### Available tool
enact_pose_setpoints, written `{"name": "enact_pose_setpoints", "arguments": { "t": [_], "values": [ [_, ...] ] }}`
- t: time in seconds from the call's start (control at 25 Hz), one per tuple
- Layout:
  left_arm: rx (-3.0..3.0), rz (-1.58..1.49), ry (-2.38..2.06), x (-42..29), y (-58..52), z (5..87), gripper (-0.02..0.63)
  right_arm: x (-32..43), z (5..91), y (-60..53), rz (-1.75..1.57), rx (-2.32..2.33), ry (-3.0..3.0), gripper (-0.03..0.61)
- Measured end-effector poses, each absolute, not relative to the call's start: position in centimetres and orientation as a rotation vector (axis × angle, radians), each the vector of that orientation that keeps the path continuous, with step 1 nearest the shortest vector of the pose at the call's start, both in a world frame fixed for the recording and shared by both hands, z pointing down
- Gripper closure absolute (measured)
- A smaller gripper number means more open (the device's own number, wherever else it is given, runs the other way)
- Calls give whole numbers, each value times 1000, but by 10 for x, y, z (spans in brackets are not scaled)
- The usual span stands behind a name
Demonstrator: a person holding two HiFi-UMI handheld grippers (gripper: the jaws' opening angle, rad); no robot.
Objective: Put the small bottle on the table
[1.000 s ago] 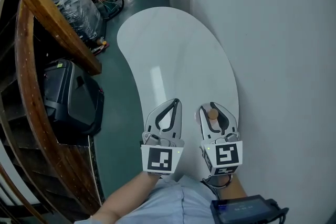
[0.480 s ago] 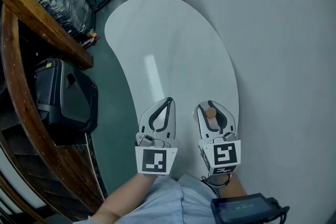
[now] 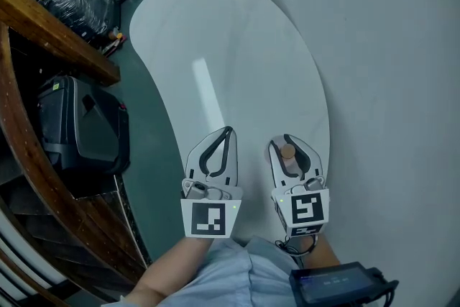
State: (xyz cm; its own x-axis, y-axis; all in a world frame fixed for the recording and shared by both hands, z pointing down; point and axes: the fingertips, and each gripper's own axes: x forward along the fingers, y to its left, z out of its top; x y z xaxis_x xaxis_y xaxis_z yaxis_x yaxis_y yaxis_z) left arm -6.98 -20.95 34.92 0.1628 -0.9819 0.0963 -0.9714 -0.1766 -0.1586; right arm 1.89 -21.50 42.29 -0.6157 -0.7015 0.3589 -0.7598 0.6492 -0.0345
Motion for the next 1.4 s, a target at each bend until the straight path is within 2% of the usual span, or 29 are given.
{"name": "enact_pose_setpoints", "arguments": {
  "t": [0.12, 0.24, 0.48, 0.68, 0.84, 1.4],
  "values": [
    [-2375, -188, 2079, -74, -210, 357, 614, 20, 430, -216, 269, 1166, -2539, 465],
    [-2367, -290, 2005, -72, -212, 363, 614, 20, 436, -218, 289, 1161, -2535, 463],
    [-2407, -167, 2161, -73, -212, 372, 614, 20, 447, -217, 319, 1148, -2522, 463],
    [-2385, -406, 1963, -71, -213, 377, 614, 18, 456, -217, 339, 1138, -2511, 463],
    [-2429, -221, 2174, -76, -213, 385, 614, 18, 463, -217, 357, 1132, -2497, 465],
    [-2463, -292, 2194, -81, -213, 396, 614, 17, 482, -217, 409, 1122, -2457, 465]
  ]
}}
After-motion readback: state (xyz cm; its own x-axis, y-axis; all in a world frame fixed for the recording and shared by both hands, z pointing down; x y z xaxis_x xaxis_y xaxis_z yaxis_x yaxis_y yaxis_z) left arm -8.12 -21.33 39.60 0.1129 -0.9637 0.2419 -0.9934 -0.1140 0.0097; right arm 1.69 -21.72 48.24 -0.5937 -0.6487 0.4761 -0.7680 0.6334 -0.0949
